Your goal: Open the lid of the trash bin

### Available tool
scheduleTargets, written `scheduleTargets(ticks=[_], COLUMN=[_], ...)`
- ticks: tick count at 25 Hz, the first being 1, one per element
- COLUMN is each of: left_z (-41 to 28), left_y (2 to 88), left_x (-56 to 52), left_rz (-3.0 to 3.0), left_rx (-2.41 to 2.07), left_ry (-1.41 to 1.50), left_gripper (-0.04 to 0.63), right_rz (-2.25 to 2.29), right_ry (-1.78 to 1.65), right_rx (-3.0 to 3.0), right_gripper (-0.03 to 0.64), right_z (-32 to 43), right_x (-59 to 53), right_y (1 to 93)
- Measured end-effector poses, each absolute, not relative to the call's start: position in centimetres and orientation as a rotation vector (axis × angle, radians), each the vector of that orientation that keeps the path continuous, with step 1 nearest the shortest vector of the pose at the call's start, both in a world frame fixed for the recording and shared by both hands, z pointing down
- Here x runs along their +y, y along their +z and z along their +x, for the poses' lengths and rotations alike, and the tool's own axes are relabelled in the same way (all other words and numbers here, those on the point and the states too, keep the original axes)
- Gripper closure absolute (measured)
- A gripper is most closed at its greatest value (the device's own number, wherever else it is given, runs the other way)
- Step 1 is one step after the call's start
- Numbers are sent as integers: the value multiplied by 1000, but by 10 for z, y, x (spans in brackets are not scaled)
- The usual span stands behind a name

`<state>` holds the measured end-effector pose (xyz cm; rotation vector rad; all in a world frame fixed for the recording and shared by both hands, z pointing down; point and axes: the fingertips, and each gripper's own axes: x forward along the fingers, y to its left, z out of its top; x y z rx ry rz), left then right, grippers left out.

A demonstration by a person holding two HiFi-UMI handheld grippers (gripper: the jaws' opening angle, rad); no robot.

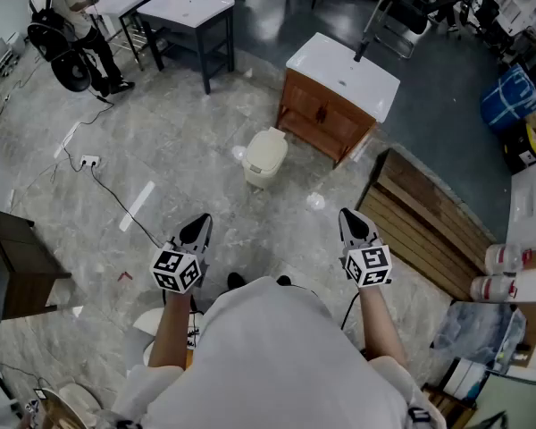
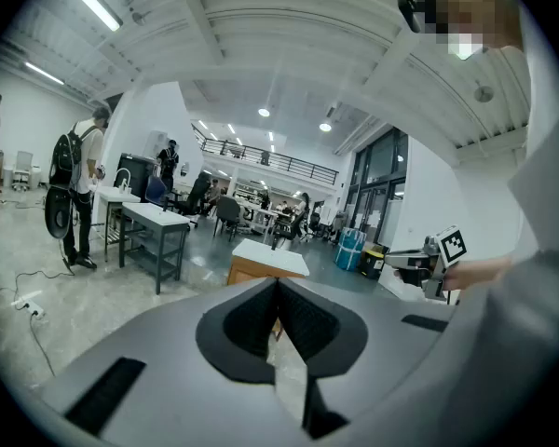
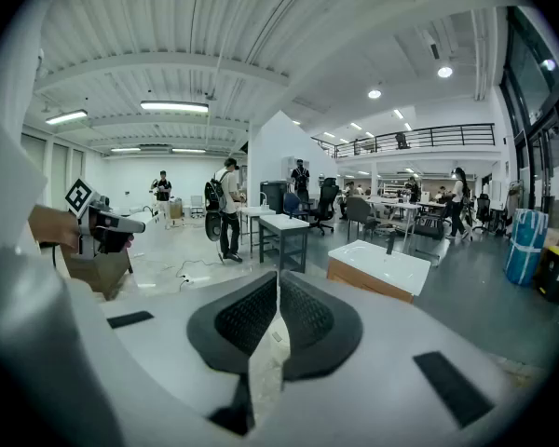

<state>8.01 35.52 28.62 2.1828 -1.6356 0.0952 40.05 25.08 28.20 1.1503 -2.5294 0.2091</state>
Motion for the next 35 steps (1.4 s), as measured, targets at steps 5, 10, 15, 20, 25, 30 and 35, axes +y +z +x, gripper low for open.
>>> scheduleTargets(ticks=[5, 10, 15, 20, 25, 30, 35], left_z=[77, 76, 70, 60, 45, 31, 22], left_y=[288, 287, 288, 290, 293, 299, 304], left_x=[358, 361, 366, 371, 378, 384, 386], left_rz=[2181, 2181, 2186, 2198, 2204, 2204, 2197], left_rx=[-1634, -1634, -1626, -1615, -1600, -1578, -1575], left_ry=[93, 87, 90, 109, 116, 123, 126], left_gripper=[577, 577, 577, 577, 577, 577, 577], right_rz=[1148, 1152, 1163, 1176, 1192, 1197, 1184], right_ry=[206, 201, 197, 202, 204, 202, 203], right_rx=[-2525, -2527, -2527, -2523, -2514, -2507, -2504], right_gripper=[582, 581, 581, 581, 581, 581, 581], right_z=[396, 395, 390, 380, 365, 347, 336], right_x=[253, 255, 259, 264, 271, 277, 277], right_y=[283, 280, 277, 276, 277, 278, 279])
